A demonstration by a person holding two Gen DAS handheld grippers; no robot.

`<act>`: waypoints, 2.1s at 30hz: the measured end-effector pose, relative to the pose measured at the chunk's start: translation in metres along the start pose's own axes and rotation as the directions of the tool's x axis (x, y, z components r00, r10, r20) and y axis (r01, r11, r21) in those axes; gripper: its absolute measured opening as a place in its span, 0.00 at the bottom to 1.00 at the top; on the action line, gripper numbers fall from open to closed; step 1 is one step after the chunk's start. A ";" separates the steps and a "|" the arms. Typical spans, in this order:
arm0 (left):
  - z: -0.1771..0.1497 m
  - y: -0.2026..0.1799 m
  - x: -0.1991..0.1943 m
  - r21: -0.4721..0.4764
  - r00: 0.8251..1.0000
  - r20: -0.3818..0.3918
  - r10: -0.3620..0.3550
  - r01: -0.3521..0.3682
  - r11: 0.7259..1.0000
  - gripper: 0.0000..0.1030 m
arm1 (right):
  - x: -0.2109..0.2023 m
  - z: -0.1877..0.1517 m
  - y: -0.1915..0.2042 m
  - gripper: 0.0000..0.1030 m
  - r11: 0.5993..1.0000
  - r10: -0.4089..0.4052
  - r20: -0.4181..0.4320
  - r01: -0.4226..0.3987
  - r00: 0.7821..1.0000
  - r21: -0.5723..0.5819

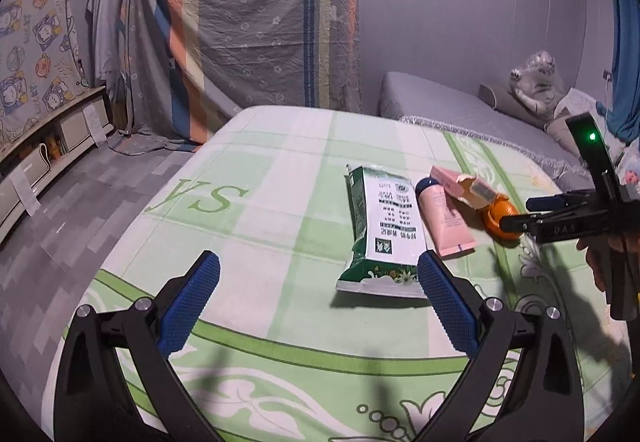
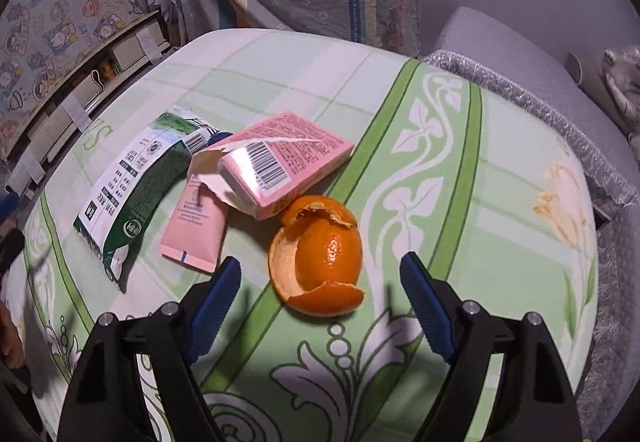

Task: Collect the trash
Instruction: 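Move both open grippers back over the remaining trash on the bed, then grasp the orange peel with the right gripper while the left grasps the milk pouch, then carry the milk pouch and orange peel over the yellow bin and release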

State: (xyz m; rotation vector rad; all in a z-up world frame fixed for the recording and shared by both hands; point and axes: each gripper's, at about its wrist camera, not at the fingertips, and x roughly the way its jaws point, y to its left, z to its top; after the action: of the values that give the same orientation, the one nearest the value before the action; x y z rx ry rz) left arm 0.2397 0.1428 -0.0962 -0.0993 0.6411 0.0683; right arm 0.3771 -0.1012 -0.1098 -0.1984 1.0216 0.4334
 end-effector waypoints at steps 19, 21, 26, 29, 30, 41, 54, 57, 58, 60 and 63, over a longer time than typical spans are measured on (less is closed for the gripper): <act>0.007 -0.049 0.047 0.144 0.994 -0.111 0.011 0.005 0.990 0.92 | -0.065 -0.044 -0.029 0.31 0.962 0.226 0.101 -0.238 0.969 0.132; 0.007 -0.055 0.056 0.152 0.991 -0.131 0.007 0.013 0.988 0.92 | -0.074 -0.050 -0.031 0.31 0.956 0.244 0.115 -0.259 0.963 0.139; 0.007 -0.060 0.075 0.149 0.985 -0.163 0.048 -0.024 0.989 0.92 | -0.096 -0.061 -0.030 0.31 0.940 0.293 0.152 -0.314 0.944 0.132; 0.006 -0.058 0.085 0.147 0.981 -0.183 0.066 -0.039 0.988 0.92 | -0.106 -0.066 -0.029 0.31 0.928 0.325 0.167 -0.347 0.931 0.131; 0.006 -0.057 0.089 0.143 0.980 -0.189 0.070 -0.043 0.989 0.92 | -0.108 -0.067 -0.030 0.31 0.926 0.331 0.171 -0.354 0.928 0.132; 0.005 -0.036 0.108 0.021 0.972 -0.236 0.010 -0.005 1.000 0.79 | -0.128 -0.085 -0.023 0.31 0.918 0.345 0.198 -0.374 0.917 0.132; 0.021 -0.016 0.029 -0.036 0.995 -0.097 -0.018 0.015 0.999 0.78 | -0.163 -0.113 -0.012 0.31 0.897 0.385 0.227 -0.421 0.895 0.138; 0.014 -0.016 -0.008 -0.020 0.998 -0.045 -0.034 0.033 0.999 0.78 | -0.174 -0.126 -0.004 0.31 0.882 0.412 0.235 -0.450 0.880 0.138; 0.012 -0.016 -0.017 -0.017 0.999 -0.034 -0.039 0.038 0.999 0.78 | -0.178 -0.131 -0.001 0.31 0.879 0.420 0.237 -0.458 0.876 0.135; 0.004 -0.017 -0.041 -0.014 0.998 -0.007 -0.059 0.058 0.998 0.78 | -0.185 -0.141 0.004 0.31 0.876 0.426 0.244 -0.465 0.871 0.131; -0.005 -0.024 -0.071 0.000 0.997 0.032 -0.075 0.075 0.997 0.78 | -0.193 -0.157 0.008 0.31 0.869 0.434 0.256 -0.477 0.864 0.135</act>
State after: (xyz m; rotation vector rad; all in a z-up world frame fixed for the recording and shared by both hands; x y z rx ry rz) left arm 0.1823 0.1160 -0.0565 -0.1233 0.6052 -0.0025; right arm 0.1650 -0.1997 -0.0244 0.2741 0.8822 0.7672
